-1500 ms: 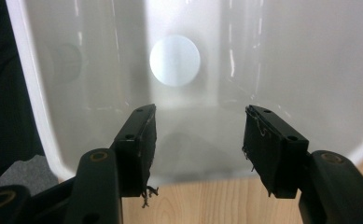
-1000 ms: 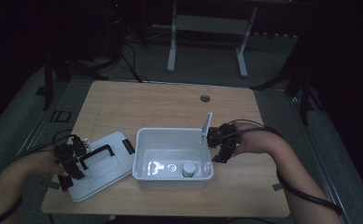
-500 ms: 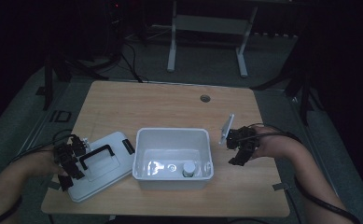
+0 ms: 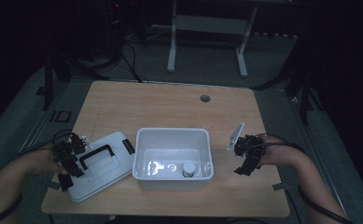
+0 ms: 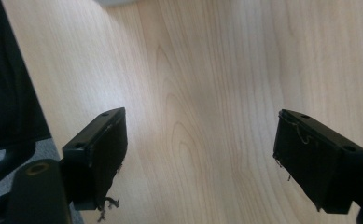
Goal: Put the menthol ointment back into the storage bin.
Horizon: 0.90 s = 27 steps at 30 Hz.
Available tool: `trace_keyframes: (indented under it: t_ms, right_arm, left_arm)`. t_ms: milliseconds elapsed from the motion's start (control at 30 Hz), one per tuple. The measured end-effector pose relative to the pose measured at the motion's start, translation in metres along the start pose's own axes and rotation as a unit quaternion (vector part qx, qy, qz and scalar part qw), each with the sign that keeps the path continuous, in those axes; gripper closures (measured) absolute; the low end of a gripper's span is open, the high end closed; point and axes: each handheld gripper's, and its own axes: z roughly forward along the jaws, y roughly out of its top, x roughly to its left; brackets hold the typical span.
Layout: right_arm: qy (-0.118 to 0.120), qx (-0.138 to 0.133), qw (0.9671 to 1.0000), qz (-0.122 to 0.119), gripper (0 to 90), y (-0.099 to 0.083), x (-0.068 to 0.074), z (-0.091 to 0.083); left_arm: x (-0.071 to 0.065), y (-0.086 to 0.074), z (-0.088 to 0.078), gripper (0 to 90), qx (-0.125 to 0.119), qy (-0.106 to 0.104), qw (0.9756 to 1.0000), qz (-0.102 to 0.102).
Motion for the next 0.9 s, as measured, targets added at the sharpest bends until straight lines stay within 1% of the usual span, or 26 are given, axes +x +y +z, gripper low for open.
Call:
trace_keyframes:
  t_ms: [67, 100, 133, 167, 200, 233, 267, 333, 400, 433, 467, 533, 600, 633, 667, 733, 800, 867, 900]
  right_arm:
    - [-0.008, 0.001, 1.0000, -0.002, 17.1, -0.004, 0.000, 0.007]
    - [-0.005, 0.006, 1.0000, 0.003, 17.0, -0.006, 0.000, 0.010]
    - [-0.005, 0.006, 1.0000, 0.003, 17.0, -0.006, 0.000, 0.010]
    - [-0.012, 0.014, 0.9998, 0.003, 17.0, -0.008, -0.001, 0.014]
    - [-0.030, 0.027, 0.9992, 0.003, 17.0, -0.011, -0.003, 0.022]
    - [-0.032, 0.032, 0.9990, 0.004, 17.0, -0.012, -0.004, 0.025]
    - [-0.032, 0.036, 0.9988, 0.004, 17.0, -0.013, -0.005, 0.028]
    - [-0.033, 0.046, 0.9984, 0.002, 17.0, -0.015, -0.005, 0.033]
    - [-0.030, 0.047, 0.9984, 0.005, 17.0, -0.016, -0.006, 0.036]
    - [-0.029, 0.049, 0.9983, 0.007, 17.0, -0.017, -0.006, 0.038]
    - [-0.028, 0.048, 0.9984, 0.009, 17.0, -0.017, -0.006, 0.040]
    - [-0.025, 0.050, 0.9984, 0.010, 17.0, -0.018, -0.006, 0.043]
    - [-0.027, 0.052, 0.9983, 0.007, 17.0, -0.018, -0.005, 0.045]
    - [-0.027, 0.051, 0.9983, 0.007, 17.0, -0.018, -0.005, 0.045]
    - [-0.027, 0.049, 0.9984, 0.007, 17.0, -0.018, -0.005, 0.045]
    - [-0.029, 0.049, 0.9983, 0.007, 17.0, -0.019, -0.005, 0.045]
    - [-0.031, 0.052, 0.9981, 0.010, 17.0, -0.020, -0.006, 0.046]
    - [-0.033, 0.053, 0.9980, 0.009, 17.0, -0.022, -0.007, 0.046]
    - [-0.033, 0.053, 0.9980, 0.011, 17.0, -0.022, -0.006, 0.046]
  left_arm:
    - [0.002, 0.000, -0.001, 32.8, 0.001, 0.003, 1.0000, -0.001]
    - [0.004, -0.001, -0.002, 33.1, -0.002, 0.006, 1.0000, 0.001]
    - [0.004, -0.001, -0.002, 34.5, -0.002, 0.006, 1.0000, 0.001]
    - [0.005, -0.001, -0.005, 34.5, -0.005, 0.009, 0.9999, 0.000]
    - [0.006, 0.000, -0.006, 37.7, -0.007, 0.008, 0.9999, 0.002]
    - [0.007, 0.000, -0.007, 38.7, -0.007, 0.008, 0.9999, 0.001]
    - [0.007, 0.001, -0.007, 40.4, -0.005, 0.008, 1.0000, 0.001]
    - [0.007, 0.004, -0.007, 40.6, -0.002, 0.011, 0.9999, 0.008]
    - [0.007, 0.008, -0.007, 40.8, 0.001, 0.010, 0.9998, 0.014]
    - [0.007, 0.010, -0.007, 41.3, 0.003, 0.008, 0.9999, 0.013]
    - [0.007, 0.013, -0.006, 42.3, 0.012, 0.000, 0.9999, 0.010]
    - [0.007, 0.016, -0.003, 45.1, 0.024, 0.002, 0.9996, 0.015]
    - [0.006, 0.020, 0.000, 48.8, 0.036, -0.001, 0.9992, 0.017]
    - [0.006, 0.022, 0.002, 49.0, 0.042, -0.002, 0.9989, 0.019]
    - [0.005, 0.023, 0.003, 50.4, 0.044, -0.005, 0.9989, 0.017]
    - [0.005, 0.026, 0.005, 52.7, 0.049, -0.002, 0.9986, 0.018]
    - [0.005, 0.028, 0.006, 56.8, 0.051, -0.006, 0.9986, 0.012]
    - [0.004, 0.028, 0.006, 62.2, 0.044, -0.018, 0.9988, 0.012]
    - [0.003, 0.028, 0.006, 65.1, 0.046, -0.023, 0.9986, 0.012]
